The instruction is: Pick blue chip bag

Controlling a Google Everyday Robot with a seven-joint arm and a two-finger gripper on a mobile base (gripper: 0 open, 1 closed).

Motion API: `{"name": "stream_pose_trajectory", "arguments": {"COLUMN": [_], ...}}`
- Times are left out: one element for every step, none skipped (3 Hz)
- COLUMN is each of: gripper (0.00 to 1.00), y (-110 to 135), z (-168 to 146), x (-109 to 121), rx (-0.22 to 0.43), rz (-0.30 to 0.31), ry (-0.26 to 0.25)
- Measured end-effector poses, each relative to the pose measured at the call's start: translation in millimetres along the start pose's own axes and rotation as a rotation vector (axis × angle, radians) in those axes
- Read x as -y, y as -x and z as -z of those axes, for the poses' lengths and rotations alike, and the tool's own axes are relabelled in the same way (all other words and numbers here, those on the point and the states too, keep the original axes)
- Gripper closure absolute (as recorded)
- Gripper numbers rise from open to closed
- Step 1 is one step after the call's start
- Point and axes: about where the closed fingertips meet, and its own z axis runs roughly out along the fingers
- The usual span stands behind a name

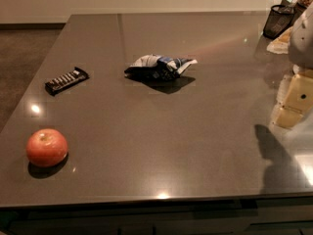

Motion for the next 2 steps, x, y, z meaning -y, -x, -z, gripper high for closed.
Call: {"name": "stream_pose_trajectory", "arguments": {"gripper": [0.00,0.00], "y": [4,20], "z": [0,-9], "x": [4,20], "rx": [-0.005,0.000], "rz": [-0.009,-0.042], "ry": [-0.007,-0.013]}}
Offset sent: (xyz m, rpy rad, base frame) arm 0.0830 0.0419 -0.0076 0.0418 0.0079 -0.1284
